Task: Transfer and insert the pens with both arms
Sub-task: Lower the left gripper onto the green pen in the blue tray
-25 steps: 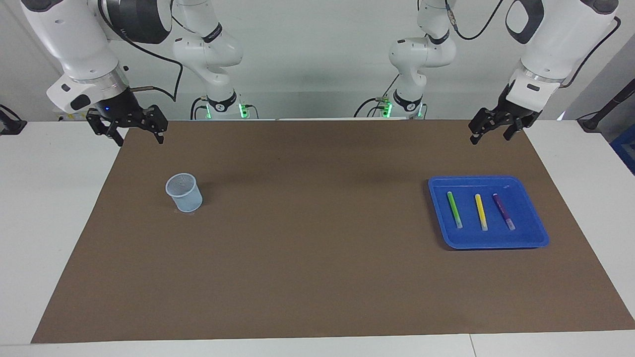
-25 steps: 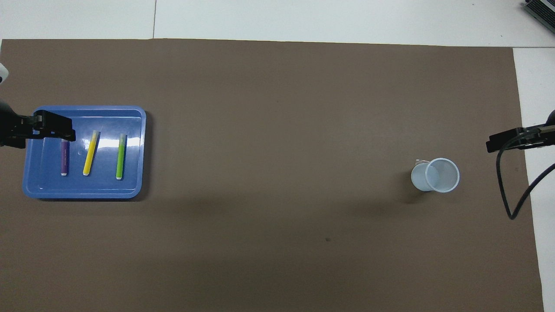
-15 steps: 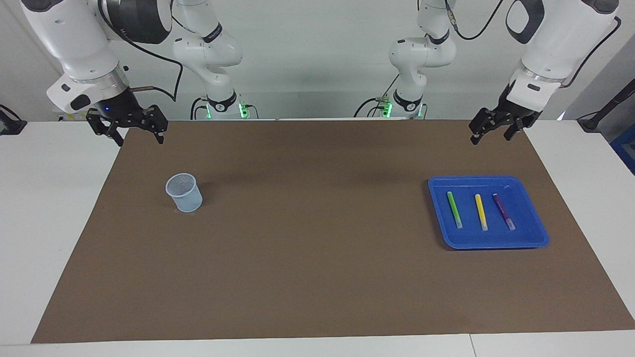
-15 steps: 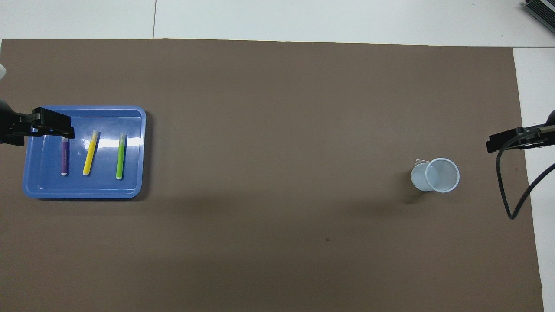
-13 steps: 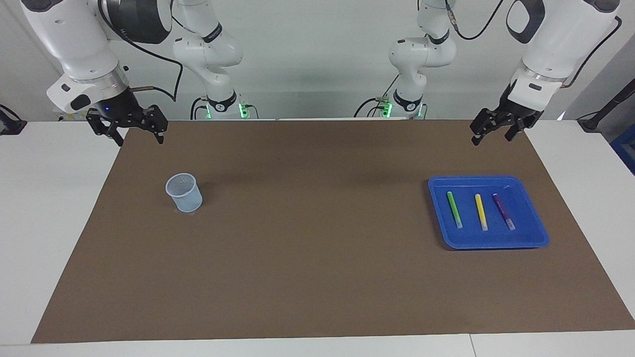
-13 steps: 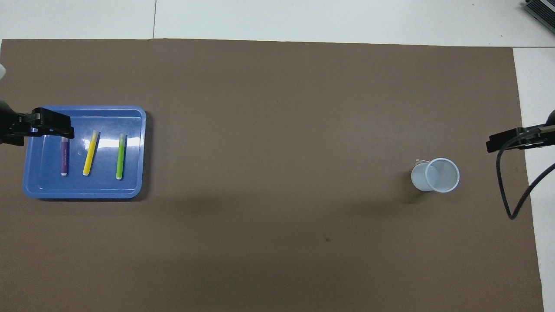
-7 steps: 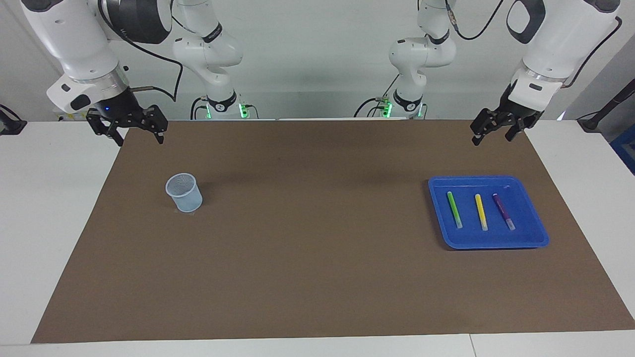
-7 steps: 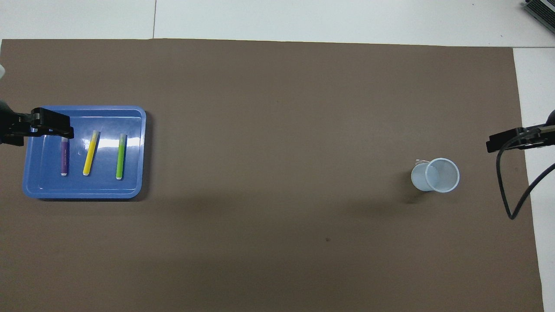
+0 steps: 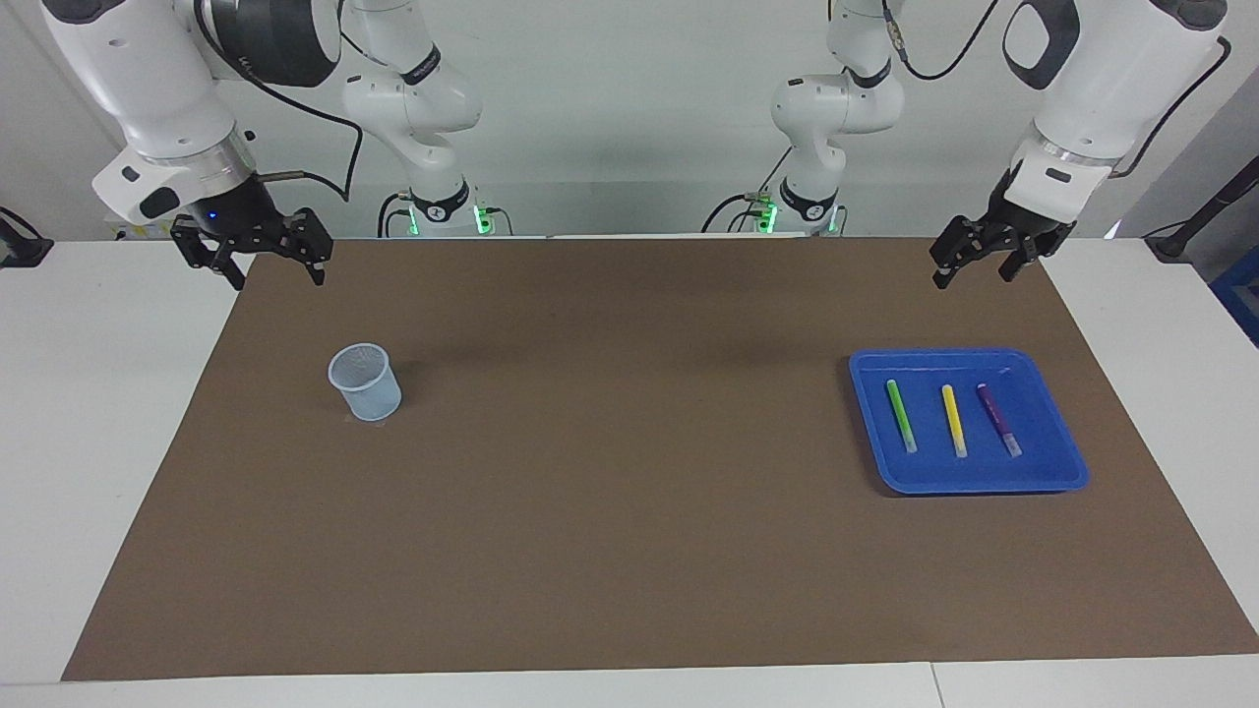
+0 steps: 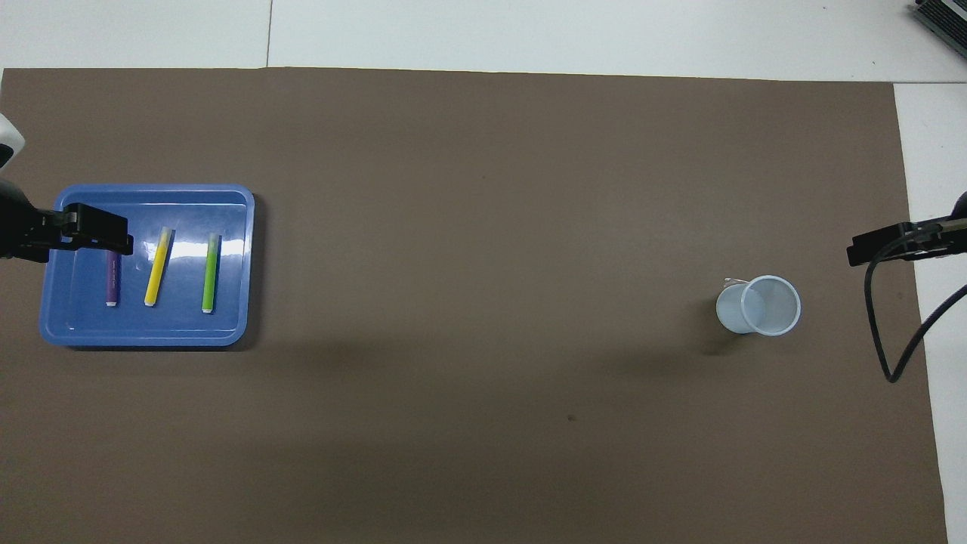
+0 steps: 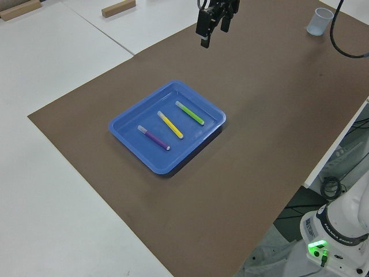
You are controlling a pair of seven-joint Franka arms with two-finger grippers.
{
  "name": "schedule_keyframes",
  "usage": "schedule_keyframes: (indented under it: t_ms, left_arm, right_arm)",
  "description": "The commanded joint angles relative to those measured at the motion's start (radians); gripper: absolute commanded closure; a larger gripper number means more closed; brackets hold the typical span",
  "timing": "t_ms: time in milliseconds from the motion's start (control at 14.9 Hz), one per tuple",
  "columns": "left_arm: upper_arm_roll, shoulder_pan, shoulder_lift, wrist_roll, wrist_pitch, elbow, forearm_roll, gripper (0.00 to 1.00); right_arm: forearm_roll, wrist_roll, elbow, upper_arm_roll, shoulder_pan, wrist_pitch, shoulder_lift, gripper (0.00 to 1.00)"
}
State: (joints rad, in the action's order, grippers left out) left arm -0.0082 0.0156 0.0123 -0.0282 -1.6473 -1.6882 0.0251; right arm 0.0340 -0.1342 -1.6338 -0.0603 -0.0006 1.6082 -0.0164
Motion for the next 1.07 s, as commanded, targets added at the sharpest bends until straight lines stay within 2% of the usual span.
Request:
schedule_keyframes:
  t_ms: [0,269,1007]
  left_arm:
    - [-0.003,-0.026,0.032,0.059,-0.107,-0.14,0.018,0.0]
    - [-0.003,-0.028,-0.001,0.079,-0.253,-0.249,0.018,0.0]
    - [-0.004,-0.04,-0.253,0.134,-0.534,-0.263,0.018,0.0]
  right_arm:
    - [-0.011,-0.004,-0.003,-0.003,0.002,-0.001,-0.002,0.0]
    - [-0.011,-0.004,-0.003,-0.003,0.002,-0.001,-0.002,0.0]
    - [-0.011,-0.004,-0.003,-0.003,0.002,-0.001,-0.002,0.0]
